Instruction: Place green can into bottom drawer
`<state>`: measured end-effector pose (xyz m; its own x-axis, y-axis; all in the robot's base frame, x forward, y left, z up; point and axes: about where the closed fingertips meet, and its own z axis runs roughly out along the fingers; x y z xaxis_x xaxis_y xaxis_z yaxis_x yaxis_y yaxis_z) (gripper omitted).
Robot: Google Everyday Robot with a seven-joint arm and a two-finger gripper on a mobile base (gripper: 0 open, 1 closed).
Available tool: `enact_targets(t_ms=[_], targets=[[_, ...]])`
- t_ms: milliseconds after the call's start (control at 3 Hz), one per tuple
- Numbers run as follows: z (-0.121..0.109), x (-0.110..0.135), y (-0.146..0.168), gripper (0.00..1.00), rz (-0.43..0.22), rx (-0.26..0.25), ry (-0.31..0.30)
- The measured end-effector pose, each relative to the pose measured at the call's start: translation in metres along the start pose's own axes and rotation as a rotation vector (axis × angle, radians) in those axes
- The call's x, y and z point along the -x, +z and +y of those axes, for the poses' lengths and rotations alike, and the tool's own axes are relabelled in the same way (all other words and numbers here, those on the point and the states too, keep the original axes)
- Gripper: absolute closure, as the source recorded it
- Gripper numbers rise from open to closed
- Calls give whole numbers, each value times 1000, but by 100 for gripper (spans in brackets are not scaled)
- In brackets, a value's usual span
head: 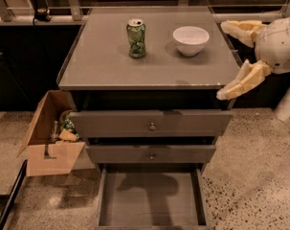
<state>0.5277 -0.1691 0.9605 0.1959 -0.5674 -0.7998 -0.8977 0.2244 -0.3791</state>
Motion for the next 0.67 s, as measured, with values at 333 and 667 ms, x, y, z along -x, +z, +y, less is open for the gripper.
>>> enact_targets(t_ms=[333, 667], targets=[[-30, -20, 14, 0, -59, -62, 64], [-54, -31, 30, 0, -100, -83, 115]])
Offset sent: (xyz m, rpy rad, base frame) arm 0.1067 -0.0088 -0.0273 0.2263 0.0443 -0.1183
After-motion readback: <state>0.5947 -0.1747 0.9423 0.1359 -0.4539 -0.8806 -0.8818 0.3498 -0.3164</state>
